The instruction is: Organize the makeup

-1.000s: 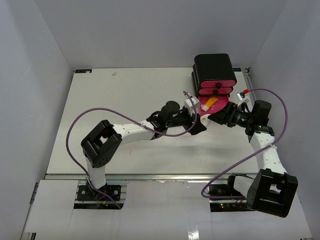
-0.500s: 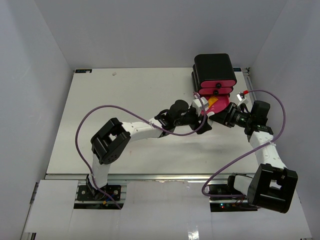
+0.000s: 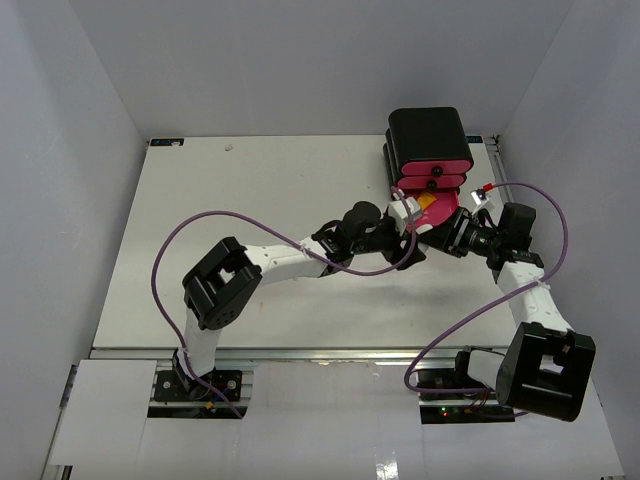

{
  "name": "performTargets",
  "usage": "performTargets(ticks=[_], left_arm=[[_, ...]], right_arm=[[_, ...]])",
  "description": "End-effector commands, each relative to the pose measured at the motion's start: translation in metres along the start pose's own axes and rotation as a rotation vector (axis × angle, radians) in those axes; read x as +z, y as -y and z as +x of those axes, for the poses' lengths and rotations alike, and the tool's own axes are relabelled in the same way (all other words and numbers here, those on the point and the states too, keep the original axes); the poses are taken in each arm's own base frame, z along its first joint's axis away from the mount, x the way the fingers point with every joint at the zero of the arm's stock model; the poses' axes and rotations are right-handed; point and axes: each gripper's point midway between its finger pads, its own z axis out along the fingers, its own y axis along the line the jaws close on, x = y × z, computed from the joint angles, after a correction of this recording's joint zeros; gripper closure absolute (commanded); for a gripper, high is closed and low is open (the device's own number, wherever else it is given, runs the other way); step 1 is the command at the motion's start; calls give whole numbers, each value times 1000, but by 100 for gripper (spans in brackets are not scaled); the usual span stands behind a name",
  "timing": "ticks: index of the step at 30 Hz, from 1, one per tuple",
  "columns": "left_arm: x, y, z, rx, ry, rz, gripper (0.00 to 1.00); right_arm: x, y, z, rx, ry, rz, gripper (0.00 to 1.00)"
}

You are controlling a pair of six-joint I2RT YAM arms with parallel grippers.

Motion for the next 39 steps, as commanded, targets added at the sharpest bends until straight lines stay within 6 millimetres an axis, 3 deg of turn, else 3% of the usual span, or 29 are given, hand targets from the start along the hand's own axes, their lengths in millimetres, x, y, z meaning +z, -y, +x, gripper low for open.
performTargets(ticks=[1,5,8,14,22,24,28,31,35,37,39], left_arm=[[1,11,-39,46,80,17,50],[1,13,-43,51,84,16,45],[0,10,-44,55,83,-3,34],[-11,2,-55,63,113,-75,5],[-44,0,-98,119,163,-160,2],[-55,-2,-97,138,146,-184,2],[-97,-7,-111,199,134,-268,2],[-130,-23,-92,214,73,-362,2],[-195,-36,-83,233,54,-487,2],[-219,-43,-61,232,9,-538,2],[-243,-46,-51,229,2,-579,2]], right_arm=[[1,5,-3,-26,6,27,54],[2,5,-7,-51,11,26,73],[2,3,-11,-69,15,13,84],[-2,4,-27,-82,36,-5,91],[2,24,-58,-66,53,15,92],[5,32,-63,-58,58,27,92],[12,46,-82,-28,94,58,92],[22,60,-98,25,129,71,92],[34,78,-127,58,171,94,91],[38,86,-138,61,189,109,89],[44,96,-146,66,193,123,85]])
